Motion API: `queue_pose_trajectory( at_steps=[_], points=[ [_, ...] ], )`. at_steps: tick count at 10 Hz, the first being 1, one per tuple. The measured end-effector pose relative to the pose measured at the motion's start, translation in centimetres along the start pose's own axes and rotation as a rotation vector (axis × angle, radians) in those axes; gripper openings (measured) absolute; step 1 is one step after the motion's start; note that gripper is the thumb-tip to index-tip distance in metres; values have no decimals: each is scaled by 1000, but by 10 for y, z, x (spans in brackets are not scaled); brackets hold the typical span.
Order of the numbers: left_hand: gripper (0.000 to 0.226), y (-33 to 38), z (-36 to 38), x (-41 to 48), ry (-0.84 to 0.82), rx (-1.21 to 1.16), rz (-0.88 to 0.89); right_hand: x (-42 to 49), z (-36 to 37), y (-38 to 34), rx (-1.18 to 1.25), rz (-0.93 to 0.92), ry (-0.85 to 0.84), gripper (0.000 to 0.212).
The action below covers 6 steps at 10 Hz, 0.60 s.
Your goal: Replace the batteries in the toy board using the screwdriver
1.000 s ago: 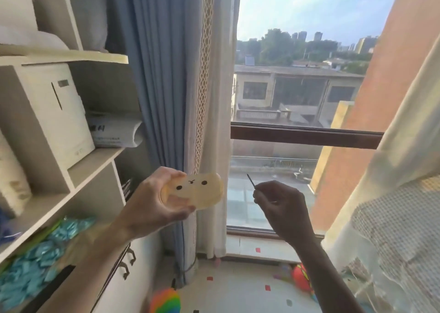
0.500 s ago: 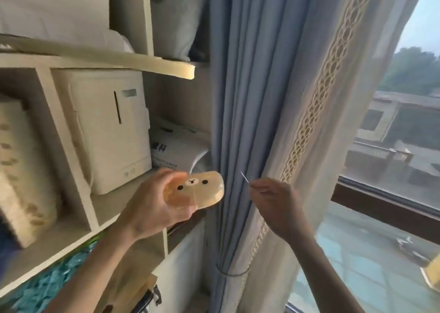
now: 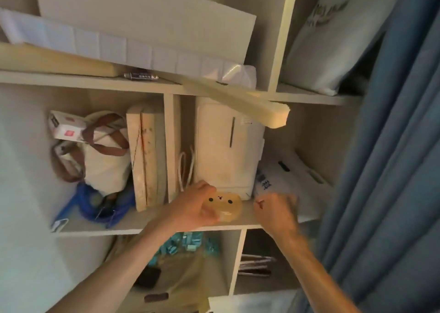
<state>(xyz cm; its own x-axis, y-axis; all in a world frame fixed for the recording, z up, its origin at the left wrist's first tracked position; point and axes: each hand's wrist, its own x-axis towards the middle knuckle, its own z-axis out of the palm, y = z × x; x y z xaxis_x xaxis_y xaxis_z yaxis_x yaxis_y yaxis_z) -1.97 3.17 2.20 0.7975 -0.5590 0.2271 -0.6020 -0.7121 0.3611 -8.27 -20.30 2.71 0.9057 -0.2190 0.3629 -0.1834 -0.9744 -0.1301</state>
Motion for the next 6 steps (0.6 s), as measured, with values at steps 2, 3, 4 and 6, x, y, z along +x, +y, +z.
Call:
queue_pose_trajectory(
  at_steps=[2,3,4,6],
  points=[
    [61,-11,38,16,6,177,-103,13,30,-15,-241,-105,-101,17],
    [57,-22,56,15,-10,186,-146,9,43,-20,-234,-103,-138,23],
    [49,-24,64,10,-1,177,-185,9,50,-18,-235,-106,-146,27],
    [63,-2,53,-8,51,142,-209,13,47,-12,-136,-137,-53,22]
  ],
)
